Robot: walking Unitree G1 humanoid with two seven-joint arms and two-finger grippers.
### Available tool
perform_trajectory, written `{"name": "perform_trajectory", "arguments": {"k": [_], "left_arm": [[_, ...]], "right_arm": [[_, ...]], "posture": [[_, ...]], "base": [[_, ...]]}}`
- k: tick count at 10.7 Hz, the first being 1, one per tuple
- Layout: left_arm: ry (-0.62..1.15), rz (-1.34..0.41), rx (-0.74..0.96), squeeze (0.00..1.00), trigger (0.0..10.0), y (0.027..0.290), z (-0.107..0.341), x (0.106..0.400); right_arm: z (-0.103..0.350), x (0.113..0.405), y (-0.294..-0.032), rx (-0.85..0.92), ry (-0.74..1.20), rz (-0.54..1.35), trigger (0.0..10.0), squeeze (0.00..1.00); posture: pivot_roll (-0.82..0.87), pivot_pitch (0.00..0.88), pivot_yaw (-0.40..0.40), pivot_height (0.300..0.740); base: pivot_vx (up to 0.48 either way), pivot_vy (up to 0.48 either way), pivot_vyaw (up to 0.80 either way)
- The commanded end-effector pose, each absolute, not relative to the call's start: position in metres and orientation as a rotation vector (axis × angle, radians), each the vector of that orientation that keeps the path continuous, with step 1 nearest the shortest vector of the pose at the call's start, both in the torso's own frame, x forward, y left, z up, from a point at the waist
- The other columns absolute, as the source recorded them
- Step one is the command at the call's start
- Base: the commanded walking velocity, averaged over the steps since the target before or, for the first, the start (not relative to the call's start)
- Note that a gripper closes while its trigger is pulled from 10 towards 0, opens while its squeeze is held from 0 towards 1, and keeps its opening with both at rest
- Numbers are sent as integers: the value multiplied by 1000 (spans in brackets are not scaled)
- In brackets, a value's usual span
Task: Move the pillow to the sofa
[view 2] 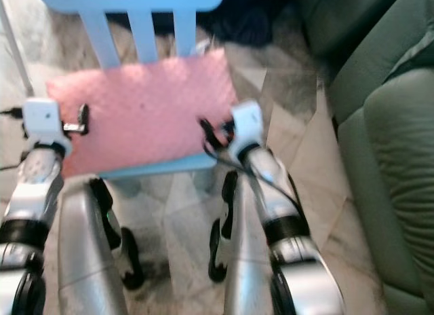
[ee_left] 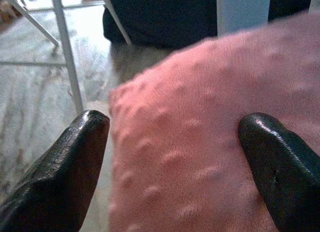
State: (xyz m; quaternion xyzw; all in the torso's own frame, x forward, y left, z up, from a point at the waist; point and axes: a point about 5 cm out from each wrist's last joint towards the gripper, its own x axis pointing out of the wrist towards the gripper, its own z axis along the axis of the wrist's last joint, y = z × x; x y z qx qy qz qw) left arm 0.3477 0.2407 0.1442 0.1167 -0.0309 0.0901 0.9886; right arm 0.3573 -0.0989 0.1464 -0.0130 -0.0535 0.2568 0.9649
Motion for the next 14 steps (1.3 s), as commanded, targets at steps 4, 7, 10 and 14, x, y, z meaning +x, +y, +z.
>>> {"name": "perform_trajectory", "arguments": {"k": [4,7,10,14], "left_arm": [[39,171,259,0,10000,235,120,351],[187,128,262,0,8157,227,96,353],[270,93,228,0,0,227,79,347],[309,67,212,0,0,223,70,344]], "right_arm": [[134,369,-88,-83,9,585,10000,0],[118,372,-81,-190,140,583,8627,0],[93,362,-71,-190,289,612,0,0],[83,358,-68,-191,335,613,0,0]], "posture": [[32,586,-138,461],[22,607,-149,461],[26,613,-153,461],[17,610,-159,461]], "base": [[0,0,0],[0,0,0],[0,0,0],[0,0,0]]}}
